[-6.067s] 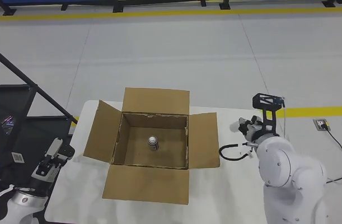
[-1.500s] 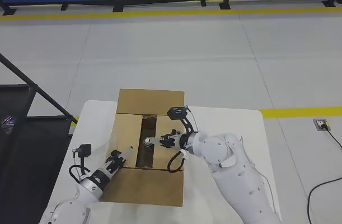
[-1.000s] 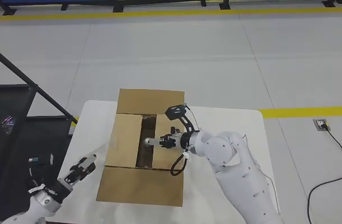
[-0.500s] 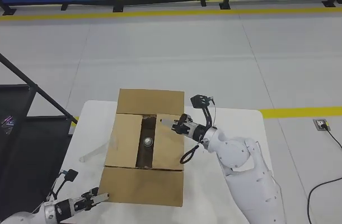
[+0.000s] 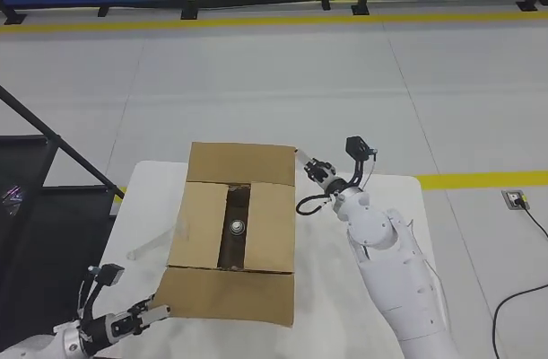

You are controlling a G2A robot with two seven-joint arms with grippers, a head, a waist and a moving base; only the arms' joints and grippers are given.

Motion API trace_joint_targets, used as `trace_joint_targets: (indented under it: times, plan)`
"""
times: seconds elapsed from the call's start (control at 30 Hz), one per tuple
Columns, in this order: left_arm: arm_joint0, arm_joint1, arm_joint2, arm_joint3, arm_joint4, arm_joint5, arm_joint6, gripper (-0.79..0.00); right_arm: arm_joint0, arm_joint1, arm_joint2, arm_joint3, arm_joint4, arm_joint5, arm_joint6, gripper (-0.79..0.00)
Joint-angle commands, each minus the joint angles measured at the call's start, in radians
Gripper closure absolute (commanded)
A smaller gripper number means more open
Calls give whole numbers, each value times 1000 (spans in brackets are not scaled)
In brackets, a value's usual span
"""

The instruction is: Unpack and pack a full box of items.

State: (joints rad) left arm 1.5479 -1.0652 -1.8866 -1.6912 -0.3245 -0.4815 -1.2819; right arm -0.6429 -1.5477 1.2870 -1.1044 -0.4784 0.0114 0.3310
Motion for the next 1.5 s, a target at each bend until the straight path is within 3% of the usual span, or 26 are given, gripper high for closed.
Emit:
trace_joint_targets:
  times: [0.0,0.23,0.53,0.9,1.47]
  plan:
    - [2,1,0,-10,-31,12,17,-785,35,-5,-8,82,23,-23,-13,-785]
    - [-1,-4,-9,-50,-159,63,188,-785,120,-28,-69,296,26,-100,-109,-785]
    - [-15,-11,29,-97,-78,126,440,-785,220,-61,-105,497,134,-227,-91,-785]
    - [-33,-18,96,-109,-16,172,577,-785,291,-60,-71,624,251,-424,40,-785]
    - [-28,-21,143,-139,110,195,681,-785,260,-12,36,577,525,-706,439,-785]
